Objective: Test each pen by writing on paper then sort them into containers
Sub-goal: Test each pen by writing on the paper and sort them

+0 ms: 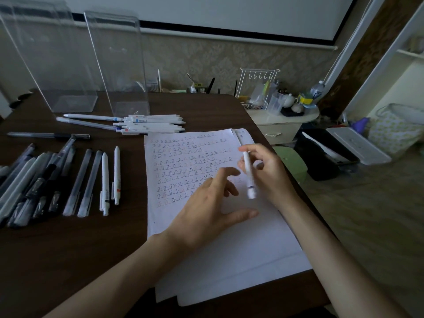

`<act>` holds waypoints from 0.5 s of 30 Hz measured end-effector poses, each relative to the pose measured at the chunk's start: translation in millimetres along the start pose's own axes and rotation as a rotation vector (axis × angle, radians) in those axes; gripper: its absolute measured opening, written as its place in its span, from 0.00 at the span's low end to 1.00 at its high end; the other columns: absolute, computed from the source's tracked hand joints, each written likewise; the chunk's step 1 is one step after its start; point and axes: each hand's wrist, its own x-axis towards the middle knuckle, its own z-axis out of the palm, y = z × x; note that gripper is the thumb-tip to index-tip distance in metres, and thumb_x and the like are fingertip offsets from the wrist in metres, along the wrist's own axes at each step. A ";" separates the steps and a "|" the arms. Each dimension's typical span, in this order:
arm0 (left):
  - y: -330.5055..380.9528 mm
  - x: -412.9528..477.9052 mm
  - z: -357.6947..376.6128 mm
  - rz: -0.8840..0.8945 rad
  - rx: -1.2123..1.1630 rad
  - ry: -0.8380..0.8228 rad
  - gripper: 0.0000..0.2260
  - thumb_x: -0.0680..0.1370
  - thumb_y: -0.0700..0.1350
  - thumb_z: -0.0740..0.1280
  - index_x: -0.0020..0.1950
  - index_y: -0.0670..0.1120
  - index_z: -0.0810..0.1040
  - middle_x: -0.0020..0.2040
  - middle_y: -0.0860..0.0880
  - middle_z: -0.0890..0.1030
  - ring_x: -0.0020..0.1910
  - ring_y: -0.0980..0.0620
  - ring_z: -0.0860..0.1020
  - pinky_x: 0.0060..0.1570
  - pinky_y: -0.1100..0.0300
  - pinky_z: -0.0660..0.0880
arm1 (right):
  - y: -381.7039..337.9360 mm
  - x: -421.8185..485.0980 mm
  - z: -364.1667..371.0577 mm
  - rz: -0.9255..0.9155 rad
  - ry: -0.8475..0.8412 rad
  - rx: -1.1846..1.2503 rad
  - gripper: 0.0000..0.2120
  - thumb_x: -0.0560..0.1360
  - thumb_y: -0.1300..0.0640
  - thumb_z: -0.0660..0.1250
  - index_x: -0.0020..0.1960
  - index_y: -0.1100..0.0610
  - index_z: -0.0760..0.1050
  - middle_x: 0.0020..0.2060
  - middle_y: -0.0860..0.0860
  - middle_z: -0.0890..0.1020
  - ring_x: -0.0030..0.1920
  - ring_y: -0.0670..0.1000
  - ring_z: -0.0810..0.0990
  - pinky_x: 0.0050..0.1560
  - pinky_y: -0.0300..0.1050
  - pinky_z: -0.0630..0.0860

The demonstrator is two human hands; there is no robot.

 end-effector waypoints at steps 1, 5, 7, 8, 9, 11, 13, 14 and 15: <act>0.9 0.2 -0.5 0.011 -0.007 -0.031 0.32 0.68 0.65 0.64 0.68 0.57 0.60 0.55 0.54 0.75 0.54 0.58 0.71 0.53 0.64 0.69 | -0.9 -0.7 -0.4 0.002 -0.031 -0.016 0.13 0.74 0.63 0.67 0.53 0.47 0.76 0.43 0.51 0.81 0.44 0.42 0.77 0.42 0.28 0.68; 1.3 3.7 -1.6 0.050 0.027 -0.057 0.29 0.70 0.60 0.67 0.69 0.56 0.66 0.58 0.54 0.76 0.53 0.60 0.70 0.50 0.72 0.66 | -2.9 -2.9 -0.7 0.020 -0.154 -0.047 0.15 0.76 0.61 0.62 0.58 0.45 0.75 0.52 0.53 0.80 0.56 0.45 0.75 0.55 0.36 0.67; 1.3 4.0 -2.9 0.039 -0.009 -0.019 0.25 0.70 0.56 0.70 0.65 0.53 0.71 0.54 0.54 0.78 0.50 0.62 0.71 0.49 0.73 0.66 | -4.0 -4.3 -1.1 0.000 -0.196 -0.063 0.15 0.76 0.56 0.60 0.59 0.45 0.74 0.51 0.48 0.82 0.59 0.46 0.74 0.57 0.41 0.67; 1.4 3.6 -3.4 0.030 -0.024 -0.003 0.23 0.69 0.55 0.71 0.62 0.52 0.73 0.51 0.54 0.79 0.49 0.62 0.72 0.49 0.73 0.66 | -5.3 -4.9 -1.2 -0.009 -0.219 -0.075 0.16 0.75 0.55 0.59 0.60 0.45 0.74 0.51 0.45 0.82 0.60 0.45 0.73 0.56 0.41 0.66; 1.5 2.7 -3.9 0.023 -0.034 0.009 0.21 0.69 0.55 0.72 0.60 0.52 0.75 0.49 0.55 0.79 0.48 0.62 0.72 0.48 0.72 0.67 | -6.4 -5.0 -1.3 -0.014 -0.240 -0.090 0.17 0.74 0.54 0.58 0.61 0.45 0.74 0.52 0.44 0.82 0.60 0.43 0.72 0.55 0.40 0.65; 2.0 1.1 -4.7 0.014 -0.043 0.015 0.17 0.68 0.53 0.74 0.55 0.52 0.76 0.46 0.56 0.79 0.49 0.62 0.72 0.47 0.72 0.67 | -8.0 -5.3 -1.7 -0.014 -0.269 -0.106 0.21 0.72 0.56 0.57 0.63 0.45 0.73 0.54 0.42 0.81 0.60 0.39 0.71 0.55 0.38 0.63; 2.4 1.0 -5.9 -0.007 -0.021 -0.012 0.15 0.68 0.53 0.75 0.51 0.53 0.76 0.45 0.56 0.77 0.46 0.62 0.72 0.44 0.69 0.70 | -8.9 -6.3 -2.0 -0.018 -0.288 -0.097 0.24 0.71 0.58 0.56 0.64 0.44 0.72 0.55 0.40 0.80 0.60 0.37 0.70 0.55 0.37 0.63; 2.0 1.5 -6.8 -0.027 -0.008 -0.027 0.14 0.68 0.52 0.75 0.50 0.53 0.76 0.45 0.55 0.76 0.44 0.60 0.73 0.43 0.66 0.72 | -9.3 -6.7 -1.7 -0.023 -0.298 -0.092 0.25 0.70 0.59 0.56 0.65 0.44 0.71 0.56 0.39 0.80 0.60 0.38 0.69 0.55 0.37 0.63; 1.5 1.9 -8.0 -0.051 -0.008 -0.036 0.14 0.68 0.51 0.75 0.50 0.53 0.77 0.45 0.54 0.76 0.42 0.59 0.74 0.43 0.63 0.73 | -9.7 -7.2 -1.4 -0.026 -0.310 -0.093 0.25 0.70 0.59 0.56 0.65 0.43 0.70 0.57 0.38 0.79 0.61 0.38 0.69 0.56 0.37 0.62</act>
